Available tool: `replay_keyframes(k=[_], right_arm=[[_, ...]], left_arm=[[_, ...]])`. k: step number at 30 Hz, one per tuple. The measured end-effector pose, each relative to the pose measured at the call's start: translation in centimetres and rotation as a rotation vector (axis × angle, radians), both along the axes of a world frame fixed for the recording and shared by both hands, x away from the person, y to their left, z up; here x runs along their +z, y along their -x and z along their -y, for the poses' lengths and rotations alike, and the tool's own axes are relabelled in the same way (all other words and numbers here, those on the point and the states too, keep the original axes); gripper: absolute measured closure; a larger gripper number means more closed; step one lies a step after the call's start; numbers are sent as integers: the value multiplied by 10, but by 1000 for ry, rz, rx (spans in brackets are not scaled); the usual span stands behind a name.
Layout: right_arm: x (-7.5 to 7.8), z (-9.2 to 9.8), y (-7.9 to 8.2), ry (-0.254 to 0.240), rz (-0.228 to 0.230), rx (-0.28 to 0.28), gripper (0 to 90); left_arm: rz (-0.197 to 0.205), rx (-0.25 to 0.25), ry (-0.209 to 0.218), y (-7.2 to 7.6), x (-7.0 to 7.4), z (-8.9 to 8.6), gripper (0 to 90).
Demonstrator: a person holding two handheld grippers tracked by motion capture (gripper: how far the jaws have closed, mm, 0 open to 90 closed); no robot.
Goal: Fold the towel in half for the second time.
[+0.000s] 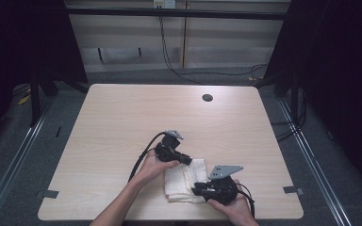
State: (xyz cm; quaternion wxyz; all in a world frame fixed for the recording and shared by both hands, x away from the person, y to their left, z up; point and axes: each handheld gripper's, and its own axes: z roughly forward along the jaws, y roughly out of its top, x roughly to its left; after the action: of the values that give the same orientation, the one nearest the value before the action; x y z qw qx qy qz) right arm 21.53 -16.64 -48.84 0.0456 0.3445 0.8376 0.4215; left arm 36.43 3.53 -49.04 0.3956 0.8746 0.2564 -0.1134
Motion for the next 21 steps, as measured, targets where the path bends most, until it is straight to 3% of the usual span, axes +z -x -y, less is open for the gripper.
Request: replay_keyframes(k=[3,10,14,17,21], right_arm=[[0,0,2,17,2,-24,600],[2,3,4,29,9,-43,541],[3,3,8,41,22,-54,547],[5,8,9,43,34,-80,615],[4,11,8,45,25,-112,626]], left_arm=[[15,-4,6,0,3,1,791],[27,-12,39,4,6,7,763],[35,-20,34,6,9,11,751],[32,-16,43,6,10,15,732],[33,-18,46,4,9,21,715]])
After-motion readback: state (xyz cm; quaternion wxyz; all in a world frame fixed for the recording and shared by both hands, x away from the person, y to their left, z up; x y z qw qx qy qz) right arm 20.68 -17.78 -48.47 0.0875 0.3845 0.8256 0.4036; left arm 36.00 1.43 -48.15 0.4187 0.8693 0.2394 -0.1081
